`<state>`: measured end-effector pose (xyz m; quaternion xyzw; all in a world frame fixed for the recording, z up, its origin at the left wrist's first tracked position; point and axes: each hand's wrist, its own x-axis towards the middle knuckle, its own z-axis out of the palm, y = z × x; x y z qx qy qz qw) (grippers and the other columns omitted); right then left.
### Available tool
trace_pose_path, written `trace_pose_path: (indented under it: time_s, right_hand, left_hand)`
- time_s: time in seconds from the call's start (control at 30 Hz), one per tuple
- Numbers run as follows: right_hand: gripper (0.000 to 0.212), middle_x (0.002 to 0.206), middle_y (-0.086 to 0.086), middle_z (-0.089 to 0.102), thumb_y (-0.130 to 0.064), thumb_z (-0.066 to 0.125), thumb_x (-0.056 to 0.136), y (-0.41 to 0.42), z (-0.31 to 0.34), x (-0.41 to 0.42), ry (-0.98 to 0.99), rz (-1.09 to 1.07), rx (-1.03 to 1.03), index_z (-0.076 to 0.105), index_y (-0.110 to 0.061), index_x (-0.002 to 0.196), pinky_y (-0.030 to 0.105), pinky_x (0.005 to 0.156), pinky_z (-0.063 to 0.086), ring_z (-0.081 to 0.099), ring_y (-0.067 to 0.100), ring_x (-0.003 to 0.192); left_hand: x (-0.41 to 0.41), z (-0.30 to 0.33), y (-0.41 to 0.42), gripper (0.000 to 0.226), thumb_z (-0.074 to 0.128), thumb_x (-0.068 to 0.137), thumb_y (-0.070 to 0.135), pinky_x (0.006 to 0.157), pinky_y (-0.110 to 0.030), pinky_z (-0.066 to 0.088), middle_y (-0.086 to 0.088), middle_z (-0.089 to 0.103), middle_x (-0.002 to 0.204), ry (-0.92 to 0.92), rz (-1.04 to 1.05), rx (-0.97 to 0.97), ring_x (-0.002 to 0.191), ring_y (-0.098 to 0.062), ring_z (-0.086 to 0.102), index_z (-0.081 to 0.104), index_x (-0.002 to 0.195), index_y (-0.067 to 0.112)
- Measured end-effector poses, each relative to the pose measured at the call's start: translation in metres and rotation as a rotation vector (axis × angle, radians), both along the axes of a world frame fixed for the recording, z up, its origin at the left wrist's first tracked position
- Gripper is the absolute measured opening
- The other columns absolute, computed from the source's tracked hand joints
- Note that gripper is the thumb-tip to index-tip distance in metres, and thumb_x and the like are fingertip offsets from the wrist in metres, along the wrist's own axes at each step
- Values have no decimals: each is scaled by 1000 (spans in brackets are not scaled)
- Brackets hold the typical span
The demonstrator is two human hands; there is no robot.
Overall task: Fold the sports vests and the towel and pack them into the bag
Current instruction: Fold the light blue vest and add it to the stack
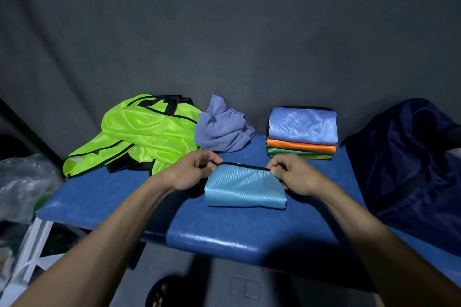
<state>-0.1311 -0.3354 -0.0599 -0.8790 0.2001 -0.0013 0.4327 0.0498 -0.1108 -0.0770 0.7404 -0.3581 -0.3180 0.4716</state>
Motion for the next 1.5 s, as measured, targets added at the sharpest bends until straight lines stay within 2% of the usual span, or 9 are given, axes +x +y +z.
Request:
trace_pose_path:
  time_s: [0.1,0.23,0.43,0.7,0.83,1.07,1.2,1.37,1.5]
  right_hand:
    - [23,74,-3,58,-9,42,106,6,-1,1,24,-40,-17,62,-8,95,12,48,38,51,8,62]
    - [22,93,0,61,-12,37,103,13,-11,6,50,-66,-182,54,-14,91,31,72,42,57,20,89]
    - [18,96,3,57,-14,32,101,27,-21,10,73,-132,-467,46,-17,90,41,78,49,56,32,89]
    - [20,98,5,59,-15,31,103,30,-22,11,77,-151,-522,46,-16,89,46,79,52,57,34,88]
    - [19,97,3,57,-14,32,103,32,-20,10,78,-153,-540,47,-16,91,44,77,52,57,32,87]
    - [18,105,8,60,-14,30,103,38,-18,8,75,-151,-577,46,-15,94,45,77,52,59,34,90]
    - [17,108,6,59,-13,31,104,40,-20,8,80,-159,-595,47,-15,98,40,72,49,59,33,91]
    - [16,108,6,59,-12,31,103,39,-22,10,88,-161,-617,46,-15,97,38,68,44,57,32,87]
    - [16,109,7,60,-11,32,103,39,-21,10,92,-154,-622,47,-14,99,39,69,46,60,34,89]
  left_hand:
    - [-5,-1,-5,20,49,101,-9,48,-17,38,5,58,65,270,108,-101,50,-6,47,59,106,7]
    - [-5,-2,-6,22,64,83,4,56,-24,33,-1,58,73,466,129,-193,60,-12,45,60,103,10]
    - [-3,3,-4,14,47,104,-1,51,-20,38,-6,51,75,259,63,-113,58,-12,43,57,101,9]
    - [4,20,15,20,65,93,-7,61,-25,56,-10,69,85,204,45,67,68,-16,67,63,111,1]
    - [1,21,20,11,76,86,-1,61,-23,53,-8,73,79,-52,-8,250,67,-13,66,74,97,2]
    - [-22,16,3,12,69,86,-11,46,-20,50,-11,72,72,383,241,21,50,-12,65,70,98,-8]
    - [-25,9,0,13,65,88,-11,40,-18,42,-5,64,57,220,160,232,40,-12,53,72,90,-1]
    - [-17,17,1,8,67,85,-7,50,-19,41,-5,61,68,-128,29,326,56,-15,47,72,91,-8]
    - [-18,25,6,17,59,98,4,57,-24,48,-1,64,64,47,-27,310,54,-11,54,74,92,1]
